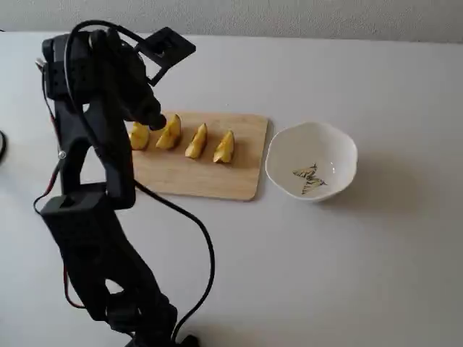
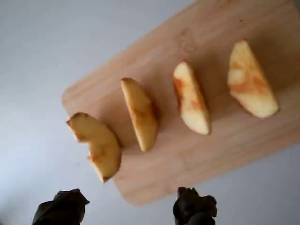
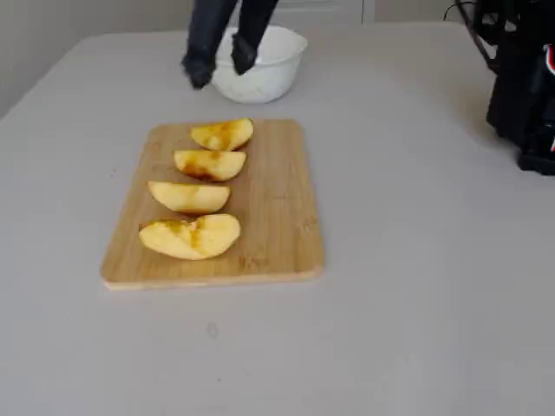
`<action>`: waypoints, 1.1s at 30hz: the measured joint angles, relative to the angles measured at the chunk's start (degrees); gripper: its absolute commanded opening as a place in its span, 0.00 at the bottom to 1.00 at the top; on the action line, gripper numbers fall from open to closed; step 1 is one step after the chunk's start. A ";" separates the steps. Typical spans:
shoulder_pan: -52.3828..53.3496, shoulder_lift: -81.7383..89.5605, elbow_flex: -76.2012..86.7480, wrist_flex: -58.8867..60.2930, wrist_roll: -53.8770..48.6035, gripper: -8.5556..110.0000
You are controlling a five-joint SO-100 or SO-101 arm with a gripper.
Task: Pick up the third from the right apple slice from the cutting board and place it into the bowl
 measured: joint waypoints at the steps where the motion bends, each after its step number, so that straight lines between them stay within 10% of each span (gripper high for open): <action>1: 0.00 -1.76 -1.23 0.18 0.00 0.31; 33: 0.00 -28.48 -21.71 -1.67 0.62 0.26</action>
